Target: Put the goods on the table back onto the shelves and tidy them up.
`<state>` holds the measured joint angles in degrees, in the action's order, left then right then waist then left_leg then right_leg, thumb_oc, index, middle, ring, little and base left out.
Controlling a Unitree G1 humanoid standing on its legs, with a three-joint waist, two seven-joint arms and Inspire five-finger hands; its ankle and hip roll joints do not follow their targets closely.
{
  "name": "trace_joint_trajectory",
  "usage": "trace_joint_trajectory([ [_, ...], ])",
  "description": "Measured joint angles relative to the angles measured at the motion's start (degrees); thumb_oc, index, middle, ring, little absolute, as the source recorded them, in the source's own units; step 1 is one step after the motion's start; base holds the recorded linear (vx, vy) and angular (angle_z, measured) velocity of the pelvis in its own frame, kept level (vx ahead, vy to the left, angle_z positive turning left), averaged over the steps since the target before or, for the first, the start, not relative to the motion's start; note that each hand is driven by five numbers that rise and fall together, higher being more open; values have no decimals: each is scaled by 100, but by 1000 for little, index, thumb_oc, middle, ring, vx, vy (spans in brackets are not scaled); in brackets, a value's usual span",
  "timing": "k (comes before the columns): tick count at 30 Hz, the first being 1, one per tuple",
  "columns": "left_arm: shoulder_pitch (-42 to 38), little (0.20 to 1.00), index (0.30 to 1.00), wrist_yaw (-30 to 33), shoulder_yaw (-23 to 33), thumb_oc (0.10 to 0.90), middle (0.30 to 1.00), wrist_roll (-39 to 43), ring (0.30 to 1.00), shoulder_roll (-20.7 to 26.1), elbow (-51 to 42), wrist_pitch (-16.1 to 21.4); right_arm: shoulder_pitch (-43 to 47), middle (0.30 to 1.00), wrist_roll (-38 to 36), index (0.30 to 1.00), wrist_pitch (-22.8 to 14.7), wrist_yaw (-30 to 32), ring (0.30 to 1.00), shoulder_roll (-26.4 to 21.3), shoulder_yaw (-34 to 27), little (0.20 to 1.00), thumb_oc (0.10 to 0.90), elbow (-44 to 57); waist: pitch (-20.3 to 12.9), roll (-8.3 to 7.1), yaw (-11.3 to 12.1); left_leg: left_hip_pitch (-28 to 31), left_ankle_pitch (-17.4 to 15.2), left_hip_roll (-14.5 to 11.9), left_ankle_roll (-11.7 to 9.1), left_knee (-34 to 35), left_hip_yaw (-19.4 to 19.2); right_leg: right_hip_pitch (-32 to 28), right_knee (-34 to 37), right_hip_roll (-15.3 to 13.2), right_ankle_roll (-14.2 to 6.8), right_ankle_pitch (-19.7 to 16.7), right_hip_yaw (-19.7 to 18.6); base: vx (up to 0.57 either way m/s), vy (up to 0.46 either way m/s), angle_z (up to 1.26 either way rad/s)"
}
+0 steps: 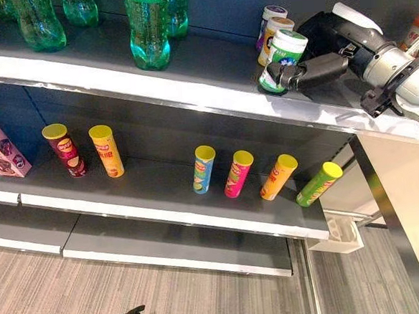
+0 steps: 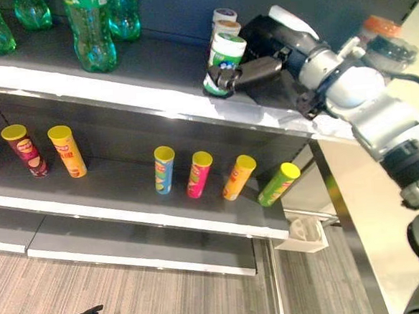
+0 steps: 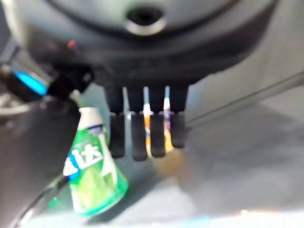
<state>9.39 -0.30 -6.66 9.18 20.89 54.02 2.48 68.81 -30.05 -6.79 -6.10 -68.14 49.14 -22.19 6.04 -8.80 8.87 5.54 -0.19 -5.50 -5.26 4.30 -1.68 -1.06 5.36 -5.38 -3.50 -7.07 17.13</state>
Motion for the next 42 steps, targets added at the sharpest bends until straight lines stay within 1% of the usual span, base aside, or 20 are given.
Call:
trace_joint_trajectory([
  [1, 0, 900, 900, 0, 0, 800, 900, 0, 900, 0, 1, 0, 1, 300, 2, 300, -2, 3, 300, -1, -6, 300, 400, -2, -1, -1, -4, 0, 0, 2, 0, 0, 4, -1, 0, -2, -1, 1, 2, -1, 1, 3],
  [2, 0, 900, 900, 0, 1, 800, 900, 0, 900, 2, 1, 0, 1, 462, 4, 462, -2, 4, 462, -1, -6, 462, 508, -3, -2, -4, -3, 0, 0, 2, 0, 1, 4, -1, 0, -2, -3, 2, 2, 0, 0, 0],
  [3, -1, 900, 900, 0, 1, 800, 900, 0, 900, 7, 3, 0, 1, 568, 9, 568, -2, 5, 568, -1, -6, 568, 579, -7, -1, -10, -3, -1, 0, 2, 0, 2, 4, 0, 0, -4, -6, 4, 3, 0, 0, 0],
  [4, 0, 900, 900, 0, 0, 800, 900, 0, 900, 12, 4, 0, 1, 742, 11, 742, -2, 5, 742, -1, -6, 742, 695, -7, -2, -12, -11, 0, 0, 5, 0, 2, 4, 0, 0, -4, -7, 5, 3, 0, 0, 0],
  [5, 0, 900, 900, 0, 1, 800, 900, -1, 900, 14, 8, 0, 2, 815, 14, 815, -2, 10, 815, -1, -6, 815, 744, -7, -2, -13, -14, 1, 0, 5, 0, 2, 4, 0, 0, -5, -7, 5, 2, 0, 0, 0],
  [6, 2, 900, 900, 0, 1, 800, 900, -1, 900, 17, 10, 0, 2, 825, 29, 825, -3, 10, 825, -1, -6, 825, 750, -6, -3, -14, -14, 2, 0, 5, 0, 2, 3, -1, 0, -6, -7, 5, 2, 0, 0, 0],
  [8, 2, 900, 900, 1, 1, 800, 900, 0, 900, 19, 8, 0, 2, 867, 128, 867, 2, -3, 867, -1, 22, 867, 778, -6, -1, -17, -16, 1, 0, 5, 0, 1, 3, -1, 0, -5, -8, 6, 1, 0, 0, 0],
  [9, 2, 900, 900, 1, 0, 800, 900, 0, 900, 19, 8, 0, 2, 900, 186, 900, 3, -6, 900, -1, 35, 900, 800, -6, -1, -16, -22, 1, 0, 5, 0, 2, 3, 1, 0, -5, -8, 6, 1, 0, 0, 0],
  [25, -11, 900, 900, 0, -3, 800, 900, -6, 900, 20, 7, 0, 2, 900, 226, 900, 2, -5, 900, -3, 21, 900, 800, -3, 1, -12, -61, 38, 1, 11, 1, 4, -18, 20, 1, -9, -16, 11, -19, 0, 0, 0],
  [33, -16, 900, 900, -7, -4, 800, 900, -10, 900, 20, 6, -1, 2, 900, 201, 900, -4, -6, 900, -101, -33, 900, 800, 59, 13, 4, -192, 59, 0, 10, 2, 9, -90, 40, 1, -6, -18, 9, -70, -5, 0, -3],
  [36, -11, 900, 900, -13, -3, 800, 900, -25, 900, 17, 9, -3, 1, 900, 166, 900, -7, -6, 900, -199, -222, 900, 800, 134, 57, 70, -309, 72, 0, 11, 2, 11, -122, 48, 2, -2, -22, 0, -120, -6, 5, -8],
  [37, 2, 900, 900, -15, -3, 800, 900, -27, 900, 6, 10, -7, 1, 900, 16, 900, -22, -3, 900, -242, -455, 900, 800, 205, 66, 119, -345, 89, -1, 10, 3, 18, -169, 59, 1, 3, -17, -11, -165, 2, 14, -13],
  [39, -2, 900, 900, -16, -4, 800, 900, -29, 900, -25, 10, -7, 1, 900, -150, 900, -53, 13, 900, -285, -702, 900, 800, 242, 58, 172, -359, 109, -1, 10, 4, 23, -202, 58, 1, 3, -17, -14, -178, 3, 21, -11],
  [42, -37, 900, 900, -21, -4, 800, 900, -30, 900, -46, 7, -6, -4, 900, -302, 900, -166, 51, 900, -536, -1051, 900, 800, 276, 54, 209, -409, 125, -1, 12, 4, 31, -224, 60, 1, 9, -16, -17, -203, -1, 38, -4],
])
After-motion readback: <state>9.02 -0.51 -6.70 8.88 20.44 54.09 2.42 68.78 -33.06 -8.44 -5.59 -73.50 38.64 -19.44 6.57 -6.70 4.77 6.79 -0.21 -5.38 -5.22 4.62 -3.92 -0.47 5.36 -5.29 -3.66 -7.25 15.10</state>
